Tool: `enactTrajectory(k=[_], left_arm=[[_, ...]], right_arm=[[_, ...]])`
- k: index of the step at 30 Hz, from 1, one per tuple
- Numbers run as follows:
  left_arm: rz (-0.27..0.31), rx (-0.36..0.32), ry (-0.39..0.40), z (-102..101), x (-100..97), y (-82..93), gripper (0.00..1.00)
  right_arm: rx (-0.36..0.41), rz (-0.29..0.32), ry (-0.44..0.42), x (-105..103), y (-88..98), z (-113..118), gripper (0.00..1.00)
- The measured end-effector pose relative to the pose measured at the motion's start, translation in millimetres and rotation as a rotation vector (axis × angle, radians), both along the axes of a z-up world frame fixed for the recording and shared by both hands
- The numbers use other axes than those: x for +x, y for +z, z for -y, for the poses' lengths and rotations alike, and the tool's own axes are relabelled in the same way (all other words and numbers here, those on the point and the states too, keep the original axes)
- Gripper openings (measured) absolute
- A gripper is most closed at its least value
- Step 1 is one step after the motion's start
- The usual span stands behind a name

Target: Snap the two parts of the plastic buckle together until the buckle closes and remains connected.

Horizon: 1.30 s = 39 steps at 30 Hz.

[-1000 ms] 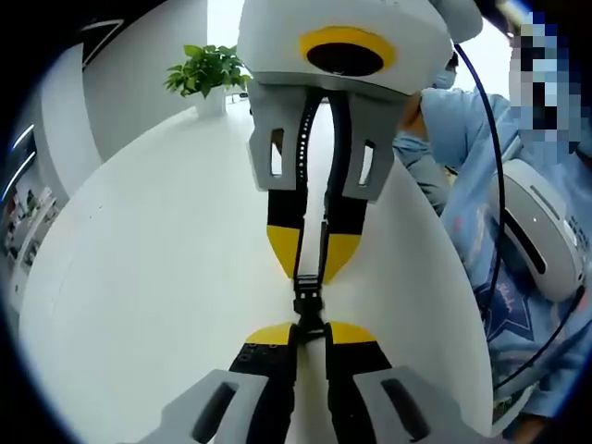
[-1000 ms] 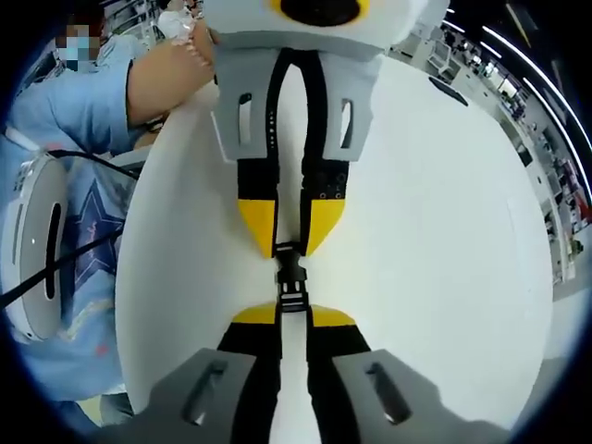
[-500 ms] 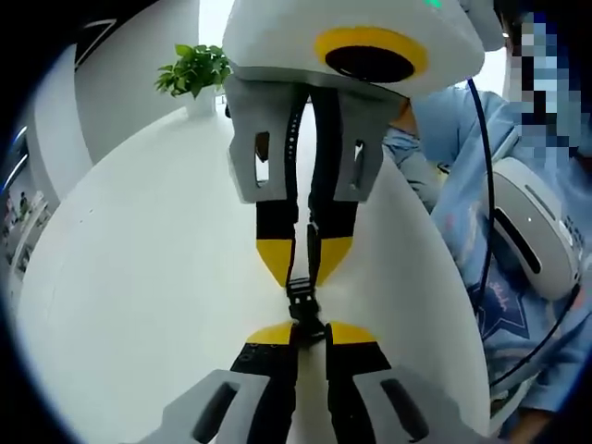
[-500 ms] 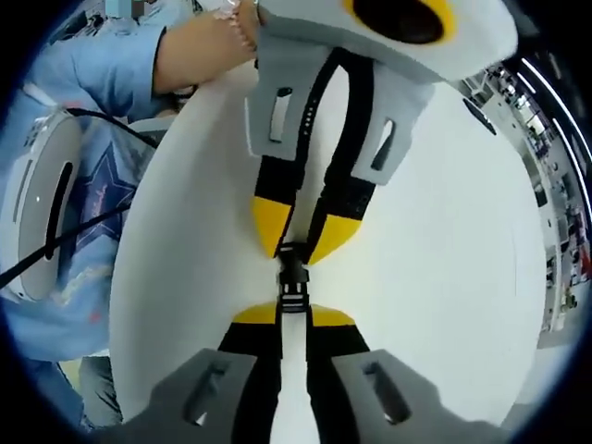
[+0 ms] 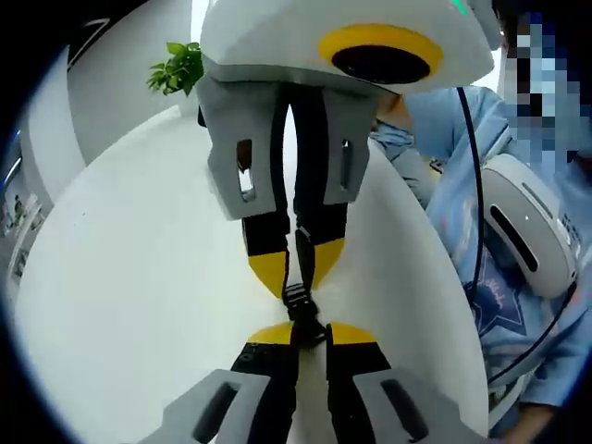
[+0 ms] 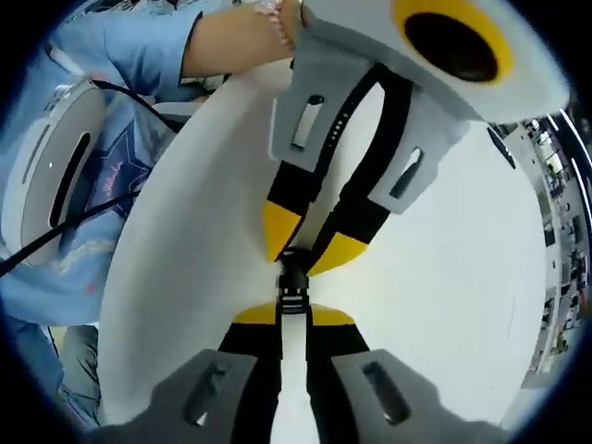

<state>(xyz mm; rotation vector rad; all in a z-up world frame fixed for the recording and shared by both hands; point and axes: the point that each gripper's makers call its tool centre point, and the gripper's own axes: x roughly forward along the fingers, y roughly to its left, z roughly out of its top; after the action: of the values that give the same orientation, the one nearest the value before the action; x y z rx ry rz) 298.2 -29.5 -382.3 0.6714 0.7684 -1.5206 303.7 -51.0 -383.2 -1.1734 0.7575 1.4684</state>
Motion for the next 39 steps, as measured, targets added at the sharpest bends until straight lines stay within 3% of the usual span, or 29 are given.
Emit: enactTrajectory(k=[5, 15, 26, 39], left_arm=[[-0.007, -0.023, -0.012, 1, 0.2, 0.3, 0.07], [-0.02, -0.041, -0.007, 1, 2.7, -0.5, 0.1], [0.029, -0.031, 0.007, -1, 10.2, -1.5, 0.12], [0.032, -0.027, 0.022, -3, 21.1, -1.2, 0.11]], right_arm=[[0.031, -0.014, -0.015, 7, 1.0, -7, 0.06], [0.013, 0.007, -0.051, 8, 0.8, -10, 0.07], [0.042, 0.007, -0.109, 9, -0.2, -9, 0.08], [0.052, 0.013, -0.147, 16, -0.7, -8, 0.08]])
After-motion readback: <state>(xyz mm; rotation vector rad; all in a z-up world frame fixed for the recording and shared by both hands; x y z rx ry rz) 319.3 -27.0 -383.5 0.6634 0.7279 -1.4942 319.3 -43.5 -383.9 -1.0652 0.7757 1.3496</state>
